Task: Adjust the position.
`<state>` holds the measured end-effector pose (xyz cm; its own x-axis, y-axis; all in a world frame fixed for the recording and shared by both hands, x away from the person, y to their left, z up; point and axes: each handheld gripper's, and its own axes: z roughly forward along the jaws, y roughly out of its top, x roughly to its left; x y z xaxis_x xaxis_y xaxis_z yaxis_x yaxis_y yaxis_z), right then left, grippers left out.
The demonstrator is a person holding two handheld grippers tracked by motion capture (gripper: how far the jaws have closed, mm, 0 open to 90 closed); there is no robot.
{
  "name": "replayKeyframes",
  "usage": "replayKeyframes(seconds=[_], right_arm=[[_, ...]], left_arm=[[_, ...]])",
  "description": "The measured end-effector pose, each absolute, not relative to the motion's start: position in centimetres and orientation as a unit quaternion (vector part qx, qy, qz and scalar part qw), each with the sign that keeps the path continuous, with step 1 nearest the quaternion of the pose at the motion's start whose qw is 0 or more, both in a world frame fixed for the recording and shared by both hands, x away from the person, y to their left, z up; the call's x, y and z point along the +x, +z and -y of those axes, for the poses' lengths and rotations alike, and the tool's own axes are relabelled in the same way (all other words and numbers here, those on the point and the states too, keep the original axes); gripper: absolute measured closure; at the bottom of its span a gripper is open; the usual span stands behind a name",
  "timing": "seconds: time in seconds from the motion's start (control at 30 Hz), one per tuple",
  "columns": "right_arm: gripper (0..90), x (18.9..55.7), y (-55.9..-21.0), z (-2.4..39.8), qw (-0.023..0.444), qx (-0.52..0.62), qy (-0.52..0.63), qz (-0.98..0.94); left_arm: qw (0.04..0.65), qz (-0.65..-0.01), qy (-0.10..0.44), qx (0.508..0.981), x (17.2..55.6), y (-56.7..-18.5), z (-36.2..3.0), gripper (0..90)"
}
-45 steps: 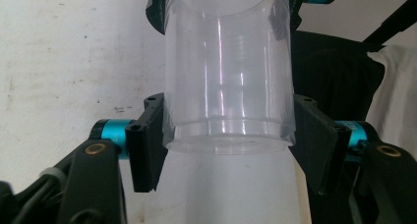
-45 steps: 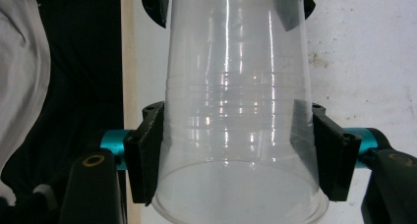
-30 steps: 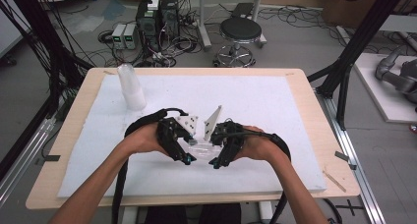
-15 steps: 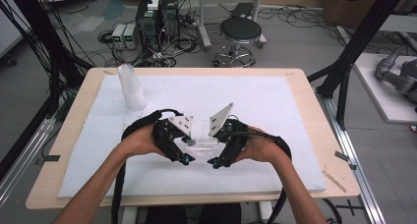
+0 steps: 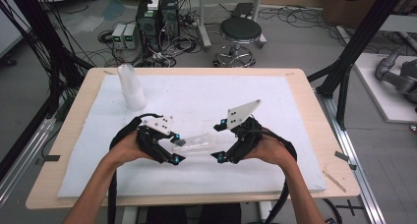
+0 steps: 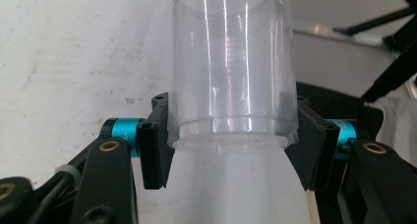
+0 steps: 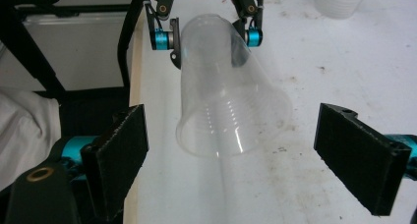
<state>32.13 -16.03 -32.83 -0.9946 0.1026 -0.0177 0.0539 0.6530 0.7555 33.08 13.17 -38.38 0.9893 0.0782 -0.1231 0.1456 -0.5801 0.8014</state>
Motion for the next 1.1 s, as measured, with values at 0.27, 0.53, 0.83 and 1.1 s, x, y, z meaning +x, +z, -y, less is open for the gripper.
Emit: replayKeyframes(seconds=[0.27, 0.53, 0.83, 1.1], right_arm=[[12.9, 32.2, -33.1, 17.3, 0.031, 0.055, 0.466, -0.883], [13.0, 32.1, -34.0, 18.0, 0.026, 0.072, 0.509, -0.857], [13.0, 32.0, -35.1, 18.2, 0.023, 0.083, 0.535, -0.840], [13.0, 32.1, -36.2, 17.9, 0.014, 0.089, 0.552, -0.829]], left_arm=[[0.558, -0.068, -0.028, 0.826, 32.8, -38.6, -14.9, 41.9], [0.612, -0.077, -0.014, 0.787, 32.5, -39.4, -15.4, 41.9], [0.629, -0.077, -0.006, 0.774, 32.3, -39.7, -15.3, 41.9], [0.631, -0.073, -0.009, 0.773, 32.2, -39.7, -14.8, 41.9]])
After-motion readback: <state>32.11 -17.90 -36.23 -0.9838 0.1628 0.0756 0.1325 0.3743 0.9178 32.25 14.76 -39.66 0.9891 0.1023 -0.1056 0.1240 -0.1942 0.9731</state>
